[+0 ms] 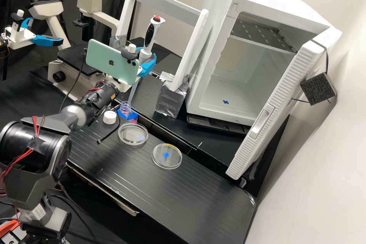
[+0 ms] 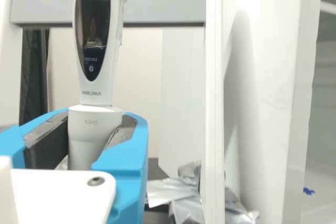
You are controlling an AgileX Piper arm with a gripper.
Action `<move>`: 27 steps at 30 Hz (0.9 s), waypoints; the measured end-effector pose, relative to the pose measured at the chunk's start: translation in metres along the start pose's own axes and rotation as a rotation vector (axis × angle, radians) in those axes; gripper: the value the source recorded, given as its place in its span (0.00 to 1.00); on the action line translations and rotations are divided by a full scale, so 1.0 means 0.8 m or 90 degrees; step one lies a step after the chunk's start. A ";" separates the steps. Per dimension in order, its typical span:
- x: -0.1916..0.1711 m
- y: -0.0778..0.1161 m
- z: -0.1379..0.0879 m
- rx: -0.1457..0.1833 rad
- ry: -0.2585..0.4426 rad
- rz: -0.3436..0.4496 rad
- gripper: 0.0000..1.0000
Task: Use the pipette
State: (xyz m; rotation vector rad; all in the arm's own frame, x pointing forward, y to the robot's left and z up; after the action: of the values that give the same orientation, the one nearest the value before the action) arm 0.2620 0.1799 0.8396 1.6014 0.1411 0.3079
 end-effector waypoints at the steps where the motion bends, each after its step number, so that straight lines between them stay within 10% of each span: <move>1: -0.001 -0.002 0.002 0.001 -0.003 -0.004 0.00; 16: -0.051 -0.026 0.025 0.042 -0.017 0.065 0.00; 27: -0.058 -0.047 0.018 -0.015 -0.005 0.021 0.00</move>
State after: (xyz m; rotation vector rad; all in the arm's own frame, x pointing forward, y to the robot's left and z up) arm 0.2252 0.1555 0.7967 1.5831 0.1048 0.3272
